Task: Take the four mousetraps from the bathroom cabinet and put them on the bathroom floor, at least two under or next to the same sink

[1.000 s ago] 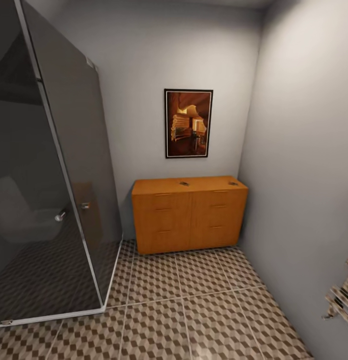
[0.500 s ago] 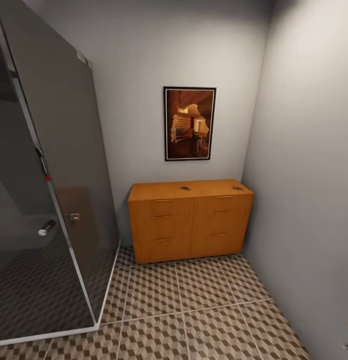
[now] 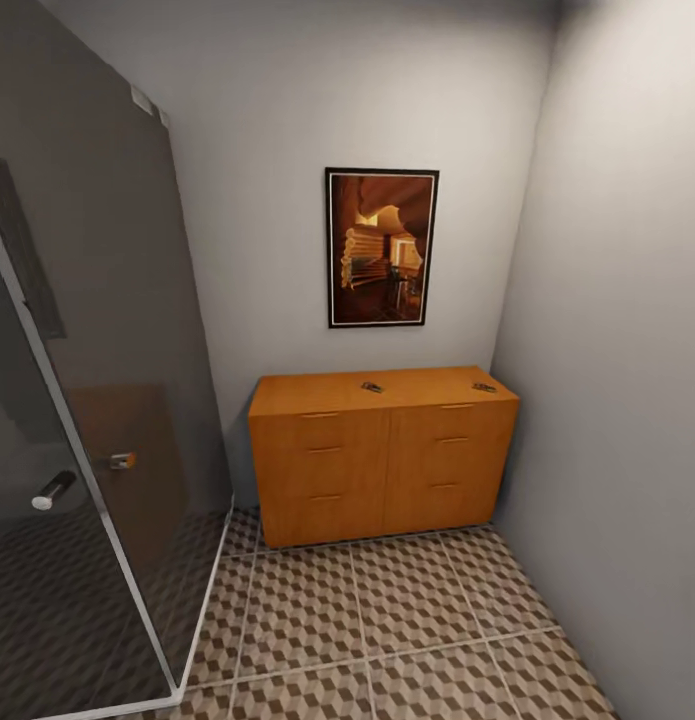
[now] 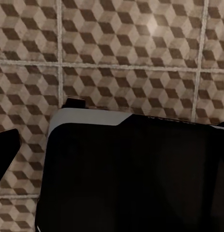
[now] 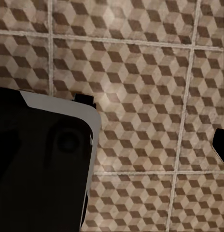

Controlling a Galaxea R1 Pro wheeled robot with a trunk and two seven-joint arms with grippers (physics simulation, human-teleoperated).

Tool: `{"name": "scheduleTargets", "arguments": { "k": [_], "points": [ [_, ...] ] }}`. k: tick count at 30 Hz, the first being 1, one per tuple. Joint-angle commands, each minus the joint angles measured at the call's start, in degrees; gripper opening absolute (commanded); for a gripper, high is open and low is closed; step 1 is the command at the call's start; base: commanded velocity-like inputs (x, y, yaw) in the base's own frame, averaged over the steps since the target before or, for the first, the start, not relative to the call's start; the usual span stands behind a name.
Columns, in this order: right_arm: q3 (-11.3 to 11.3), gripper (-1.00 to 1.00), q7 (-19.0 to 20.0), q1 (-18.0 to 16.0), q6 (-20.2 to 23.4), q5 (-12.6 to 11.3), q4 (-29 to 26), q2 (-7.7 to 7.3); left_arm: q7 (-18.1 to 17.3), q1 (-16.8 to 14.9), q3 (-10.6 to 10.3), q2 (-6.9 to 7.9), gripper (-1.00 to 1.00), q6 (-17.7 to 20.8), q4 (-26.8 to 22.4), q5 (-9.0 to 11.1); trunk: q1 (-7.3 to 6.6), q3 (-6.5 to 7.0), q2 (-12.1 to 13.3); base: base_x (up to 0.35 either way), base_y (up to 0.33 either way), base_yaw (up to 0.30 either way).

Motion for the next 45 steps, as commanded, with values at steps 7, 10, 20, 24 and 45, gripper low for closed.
{"name": "scheduleTargets", "arguments": {
  "k": [7,10,20,24,45],
  "points": [
    [0.24,1.0,-0.18,-0.14,-0.91,0.26,0.17,-0.03,-0.07,-0.04,-0.48,-0.02,1.0,-0.32,0.08,0.51,0.05,-0.09,-0.07,0.322,0.0,0.0],
    [0.24,1.0,-0.18,-0.1,-0.95,0.26,0.17,-0.04,-0.07,-0.04,-0.48,-0.02,1.0,-0.44,0.08,0.51,0.05,-0.09,-0.07,0.322,0.0,0.0],
    [0.24,1.0,-0.18,-0.12,-0.97,0.18,0.17,0.03,-0.07,-0.07,-0.48,-0.02,1.0,-0.53,0.08,0.51,0.05,-0.09,-0.07,0.313,0.0,0.0],
    [0.24,1.0,-0.18,-0.1,-0.97,0.17,0.17,0.05,-0.08,-0.07,-0.48,-0.02,1.0,-0.57,0.08,0.51,0.05,-0.09,-0.07,0.26,0.0,-0.018],
    [0.18,1.0,-0.18,-0.16,-0.92,-0.01,0.17,0.05,0.08,-0.04,-0.48,-0.05,1.0,-0.47,0.08,1.04,0.05,-0.09,-0.07,0.017,-0.002,-0.228]
  ]
}}
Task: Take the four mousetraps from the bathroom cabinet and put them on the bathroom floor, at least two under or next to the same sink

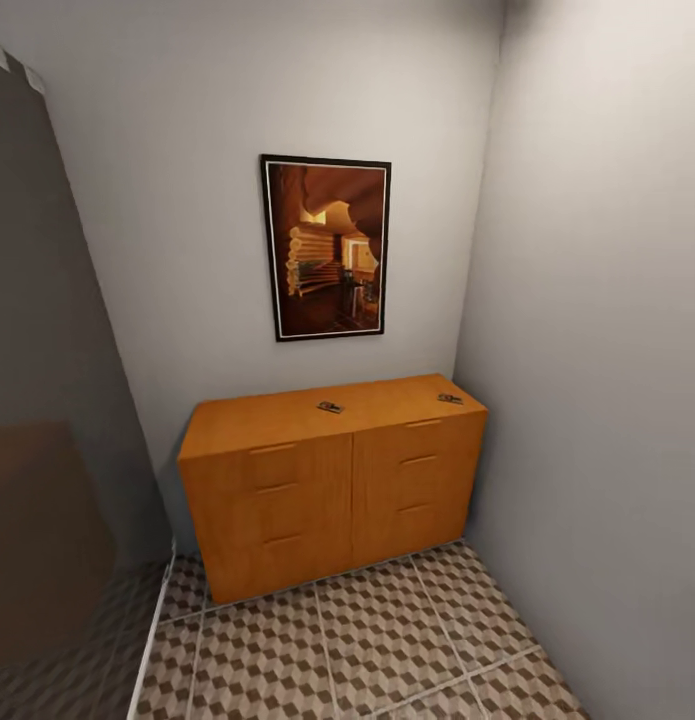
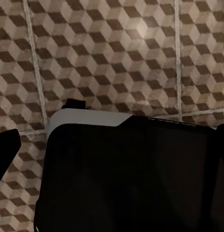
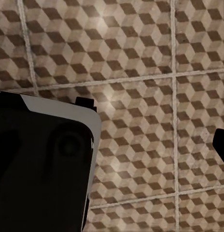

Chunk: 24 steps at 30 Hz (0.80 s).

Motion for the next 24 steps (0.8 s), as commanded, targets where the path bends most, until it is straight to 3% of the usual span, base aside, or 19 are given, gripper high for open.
{"name": "scheduleTargets", "arguments": {
  "k": [1,24],
  "points": [
    [0.28,1.0,-0.18,-0.11,-0.3,0.27,0.17,0.01,-0.09,-0.06,-0.48,-0.03,1.0,-0.22,0.07,0.52,0.01,-0.09,-0.06,0.088,-0.064,-0.122],
    [0.33,1.0,-0.18,-0.05,-0.16,0.23,0.17,0.04,-0.2,-0.08,-0.41,0.08,1.0,-0.26,0.07,0.52,0.01,-0.09,-0.06,0.233,-0.184,-0.009]
  ]
}}
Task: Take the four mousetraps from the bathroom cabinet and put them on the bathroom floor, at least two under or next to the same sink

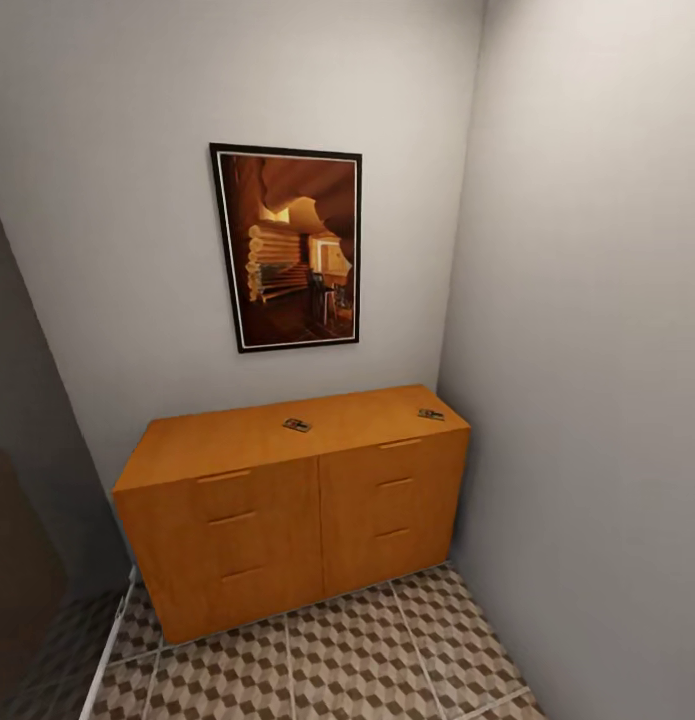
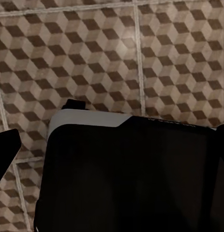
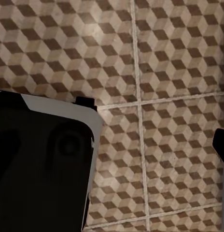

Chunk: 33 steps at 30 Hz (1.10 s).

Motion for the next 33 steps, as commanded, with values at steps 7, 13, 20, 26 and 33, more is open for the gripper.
{"name": "scheduleTargets", "arguments": {
  "k": [7,13,20,26,33],
  "points": [
    [0.27,1.0,-0.19,-0.03,-0.28,0.33,0.17,0.06,-0.07,-0.05,-0.47,-0.01,1.0,-0.22,0.09,0.55,0.04,-0.1,-0.08,0.247,-0.185,0.0],
    [0.29,1.0,-0.19,-0.09,-0.25,0.34,0.17,0.06,-0.06,-0.04,-0.47,0.0,1.0,-0.27,0.09,0.59,0.04,-0.1,-0.08,0.248,-0.177,0.0],
    [0.35,1.0,-0.25,-0.12,-0.15,0.39,0.18,0.32,-0.06,-0.02,-0.44,0.07,1.0,-0.3,0.09,0.6,0.04,-0.1,-0.08,0.249,-0.173,0.0],
    [0.36,1.0,-0.31,-0.11,-0.11,0.42,0.17,0.34,-0.06,-0.02,-0.45,0.08,1.0,-0.3,0.09,0.62,0.04,-0.1,-0.08,0.249,-0.167,0.0],
    [0.36,1.0,-0.35,-0.06,-0.11,0.42,0.17,0.4,-0.06,-0.04,-0.43,0.08,1.0,-0.3,0.09,0.6,0.04,-0.1,-0.08,0.249,-0.158,0.0]
  ]
}}
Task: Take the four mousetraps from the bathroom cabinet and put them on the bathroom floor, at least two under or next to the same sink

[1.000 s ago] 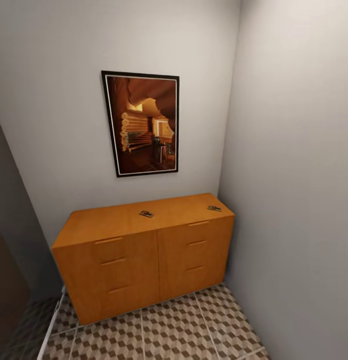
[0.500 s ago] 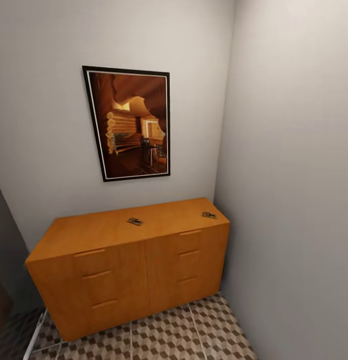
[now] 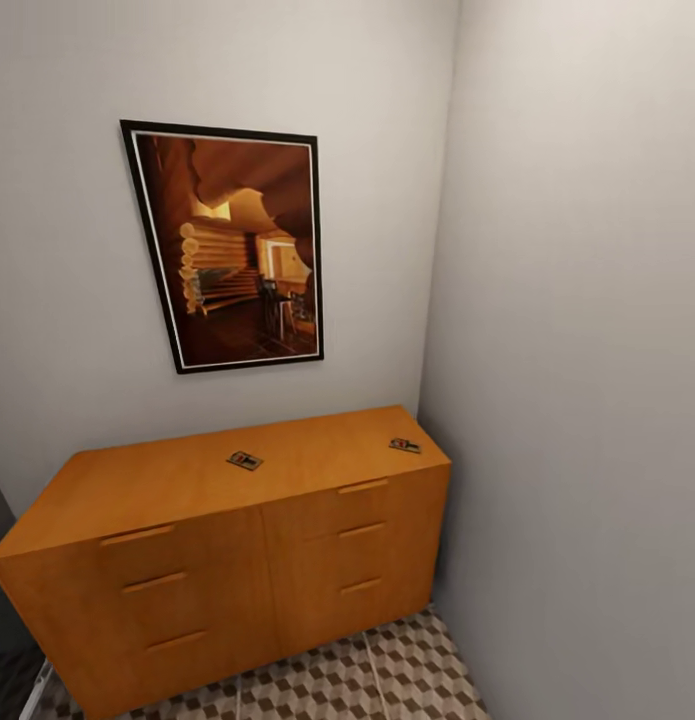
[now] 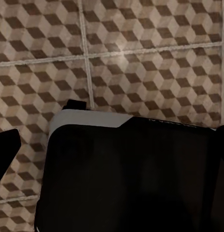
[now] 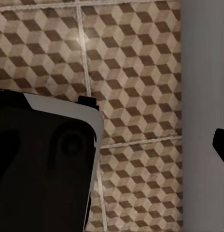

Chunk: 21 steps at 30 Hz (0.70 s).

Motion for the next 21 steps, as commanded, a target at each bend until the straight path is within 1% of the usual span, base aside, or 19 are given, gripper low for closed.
{"name": "scheduleTargets", "arguments": {
  "k": [1,6,9,21],
  "points": [
    [0.26,1.0,-0.2,-0.06,-0.28,0.29,0.17,0.01,-0.07,-0.06,-0.47,-0.02,1.0,-0.21,0.09,0.54,0.04,-0.1,-0.08,0.249,-0.147,0.0],
    [0.26,1.0,-0.2,-0.06,-0.28,0.28,0.16,0.02,0.0,-0.06,-0.44,0.01,1.0,-0.21,0.09,0.59,0.04,-0.1,-0.08,0.238,-0.129,0.0],
    [0.26,1.0,-0.2,-0.04,-0.28,0.29,0.16,0.01,0.04,-0.07,-0.44,0.04,1.0,-0.24,0.09,0.59,0.04,-0.1,-0.08,0.157,-0.076,0.0],
    [0.26,1.0,-0.21,-0.12,-0.28,0.28,0.16,0.02,0.11,-0.06,-0.43,0.07,1.0,-0.3,0.09,0.6,0.04,-0.1,-0.08,0.029,-0.014,0.0]
  ]
}}
